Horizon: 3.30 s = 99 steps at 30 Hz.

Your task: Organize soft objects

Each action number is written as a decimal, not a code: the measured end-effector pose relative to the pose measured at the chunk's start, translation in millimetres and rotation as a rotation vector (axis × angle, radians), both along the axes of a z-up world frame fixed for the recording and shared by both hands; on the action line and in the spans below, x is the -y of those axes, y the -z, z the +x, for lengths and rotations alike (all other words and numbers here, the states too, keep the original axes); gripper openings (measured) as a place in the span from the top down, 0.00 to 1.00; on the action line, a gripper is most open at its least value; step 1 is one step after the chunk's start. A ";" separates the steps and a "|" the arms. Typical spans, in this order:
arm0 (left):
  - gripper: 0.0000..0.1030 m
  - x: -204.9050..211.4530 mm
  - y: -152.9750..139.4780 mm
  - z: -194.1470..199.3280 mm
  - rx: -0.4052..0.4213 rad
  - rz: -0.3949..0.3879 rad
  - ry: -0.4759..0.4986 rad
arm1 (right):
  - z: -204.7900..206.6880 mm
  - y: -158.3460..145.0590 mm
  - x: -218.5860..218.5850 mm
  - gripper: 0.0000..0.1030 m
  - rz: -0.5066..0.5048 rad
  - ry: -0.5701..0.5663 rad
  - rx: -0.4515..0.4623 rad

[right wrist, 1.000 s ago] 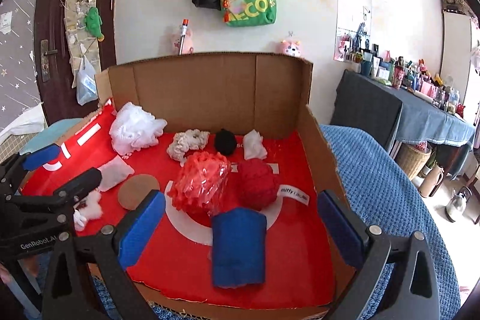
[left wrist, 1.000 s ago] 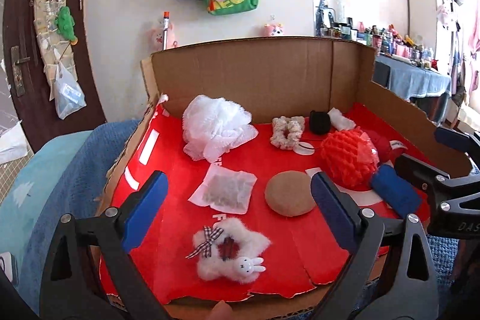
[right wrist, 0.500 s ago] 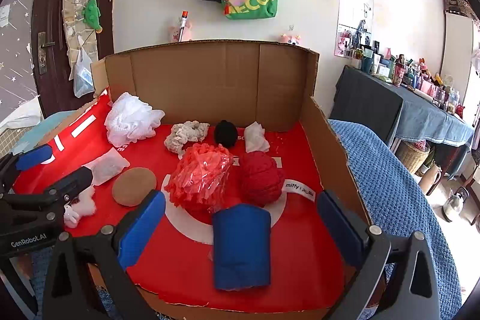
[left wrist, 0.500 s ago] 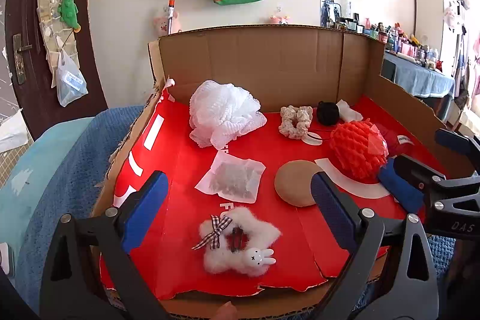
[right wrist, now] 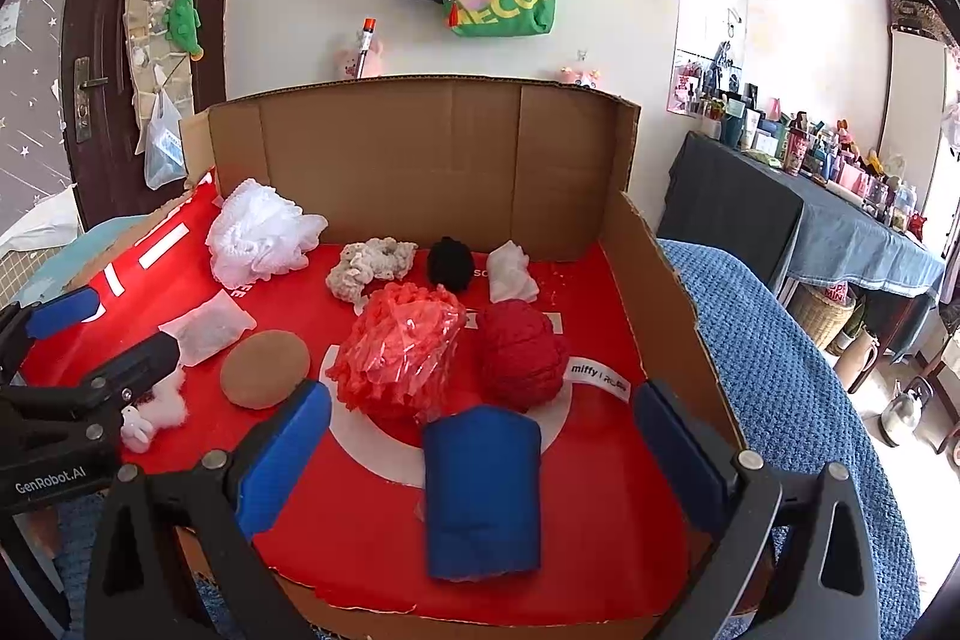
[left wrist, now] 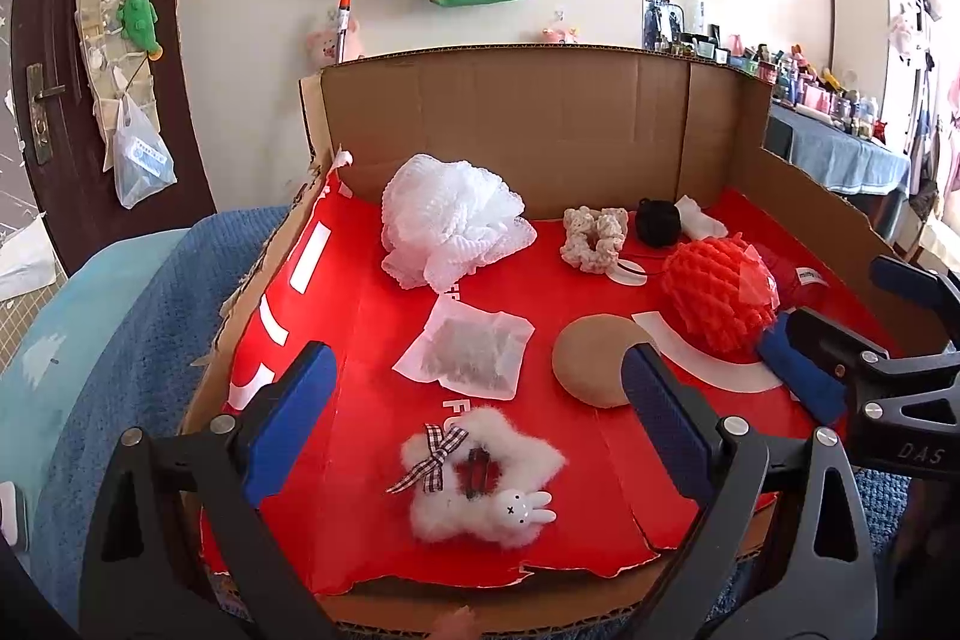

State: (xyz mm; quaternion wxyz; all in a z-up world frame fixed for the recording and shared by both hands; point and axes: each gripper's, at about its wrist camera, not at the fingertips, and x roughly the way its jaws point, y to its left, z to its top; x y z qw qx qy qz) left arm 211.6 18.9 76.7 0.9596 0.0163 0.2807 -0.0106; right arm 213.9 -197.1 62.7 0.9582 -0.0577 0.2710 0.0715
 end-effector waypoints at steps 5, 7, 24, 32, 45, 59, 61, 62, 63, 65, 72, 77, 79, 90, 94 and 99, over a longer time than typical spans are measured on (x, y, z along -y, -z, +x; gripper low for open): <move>0.06 -0.8 0.5 1.2 -0.003 0.000 0.000 | 0.3 0.1 -0.7 0.00 -0.002 0.001 0.000; 0.06 -0.9 0.5 1.2 -0.003 0.000 -0.001 | 1.3 0.3 -0.7 0.00 -0.003 0.002 -0.001; 0.06 -0.9 0.4 1.2 -0.004 0.000 0.000 | 1.3 0.2 -1.1 0.00 -0.005 0.003 -0.002; 0.06 -0.8 0.3 1.1 -0.005 0.000 0.000 | 1.7 -0.1 -1.1 0.00 -0.003 0.002 -0.002; 0.06 -1.0 0.4 1.2 -0.006 0.000 0.000 | 2.1 0.7 -1.5 0.00 -0.008 0.003 -0.004; 0.06 -0.7 0.2 1.2 -0.006 0.000 0.000 | 2.3 0.3 -1.8 0.00 -0.008 0.004 -0.004; 0.06 -0.7 0.2 1.3 -0.006 0.000 0.000 | 2.3 0.2 -1.9 0.00 -0.008 0.004 -0.004; 0.06 -0.7 0.2 1.3 -0.006 0.000 0.000 | 2.2 0.4 -1.9 0.00 -0.008 0.004 -0.004; 0.06 -0.8 0.3 1.3 -0.006 0.001 0.000 | 2.2 0.4 -1.8 0.00 -0.007 0.003 -0.004; 0.06 -0.9 0.4 1.4 -0.006 0.000 0.000 | 2.4 0.4 -1.9 0.00 -0.007 0.004 -0.004; 0.06 -1.0 0.3 1.4 -0.006 0.000 -0.001 | 2.5 0.1 -2.1 0.00 -0.009 0.004 -0.004; 0.06 -0.8 0.1 1.5 -0.007 0.000 0.000 | 2.5 0.2 -2.3 0.00 -0.009 0.004 -0.005; 0.06 -0.9 0.5 1.7 -0.008 0.000 0.001 | 2.6 0.0 -2.3 0.00 -0.009 0.004 -0.005; 0.06 -1.3 3.0 2.6 -0.015 0.000 -0.001 | 2.7 -0.2 -2.6 0.00 -0.010 0.003 -0.005; 0.06 -1.4 4.4 4.0 -0.022 -0.001 -0.001 | 2.6 -0.3 -2.6 0.00 -0.009 0.002 -0.005; 0.06 -2.5 -1.7 -2.1 -0.010 0.000 -0.010 | -4.9 -8.0 2.4 0.00 0.027 -0.003 0.009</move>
